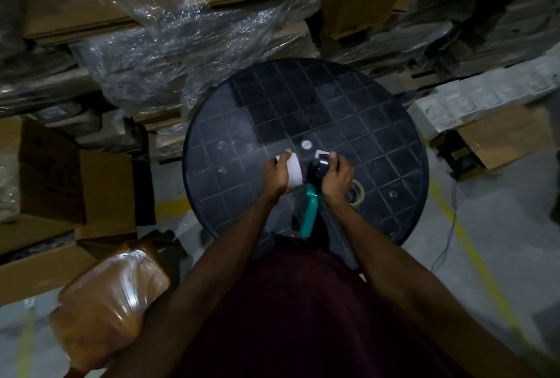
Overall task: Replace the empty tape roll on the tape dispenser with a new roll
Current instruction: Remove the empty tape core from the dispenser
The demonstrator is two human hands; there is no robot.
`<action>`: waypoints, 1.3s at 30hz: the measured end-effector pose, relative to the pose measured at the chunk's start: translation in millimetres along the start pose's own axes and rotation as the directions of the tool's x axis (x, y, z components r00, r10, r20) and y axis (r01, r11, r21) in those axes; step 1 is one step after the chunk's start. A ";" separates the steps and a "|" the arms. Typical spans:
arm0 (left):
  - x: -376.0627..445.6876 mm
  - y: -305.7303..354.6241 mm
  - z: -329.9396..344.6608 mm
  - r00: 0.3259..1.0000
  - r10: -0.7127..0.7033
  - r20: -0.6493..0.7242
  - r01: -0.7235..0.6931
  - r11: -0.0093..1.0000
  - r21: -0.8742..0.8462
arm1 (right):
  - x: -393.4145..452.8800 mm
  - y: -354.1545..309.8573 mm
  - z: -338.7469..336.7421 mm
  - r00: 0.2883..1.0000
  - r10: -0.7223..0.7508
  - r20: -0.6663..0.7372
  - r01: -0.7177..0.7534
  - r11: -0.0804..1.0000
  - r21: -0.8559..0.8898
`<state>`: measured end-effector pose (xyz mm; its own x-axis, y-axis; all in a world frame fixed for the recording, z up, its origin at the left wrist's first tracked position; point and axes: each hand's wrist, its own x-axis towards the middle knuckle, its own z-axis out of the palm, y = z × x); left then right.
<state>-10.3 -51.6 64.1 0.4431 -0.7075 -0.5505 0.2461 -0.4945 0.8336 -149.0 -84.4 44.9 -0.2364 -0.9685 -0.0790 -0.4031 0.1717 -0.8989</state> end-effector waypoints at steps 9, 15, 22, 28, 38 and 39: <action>10.2 -24.6 -32.3 0.999 -0.030 -0.027 0.032 0.997 0.071 | -3.1 16.3 2.4 0.978 0.140 0.157 -0.163 0.975 0.149; 33.4 -48.7 -43.6 0.985 -0.080 -0.150 0.126 0.937 0.325 | -7.5 10.6 3.7 0.923 0.311 0.225 -0.374 0.860 0.346; 33.7 -40.3 -52.2 0.993 -0.091 -0.076 0.117 0.861 0.494 | -15.0 16.9 7.1 0.834 0.448 0.324 -0.551 0.716 0.429; 45.4 -43.2 -47.7 0.996 -0.090 -0.019 0.076 0.680 0.729 | -11.3 33.6 14.9 0.804 0.509 0.307 -0.594 0.693 0.408; 53.3 -58.4 -32.4 0.976 -0.049 -0.212 0.154 0.842 0.517 | -8.5 45.1 23.2 0.705 0.572 0.419 -0.709 0.556 0.434; 49.9 -62.4 -32.1 0.973 -0.039 -0.227 0.157 0.834 0.529 | -6.2 45.2 24.7 0.697 0.573 0.431 -0.717 0.547 0.432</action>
<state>24.1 -39.8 -13.9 0.6168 -0.5547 -0.5584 -0.1813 -0.7905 0.5850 -143.9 -75.1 -5.9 -0.0142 -0.6548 -0.7556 0.3307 0.7101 -0.6216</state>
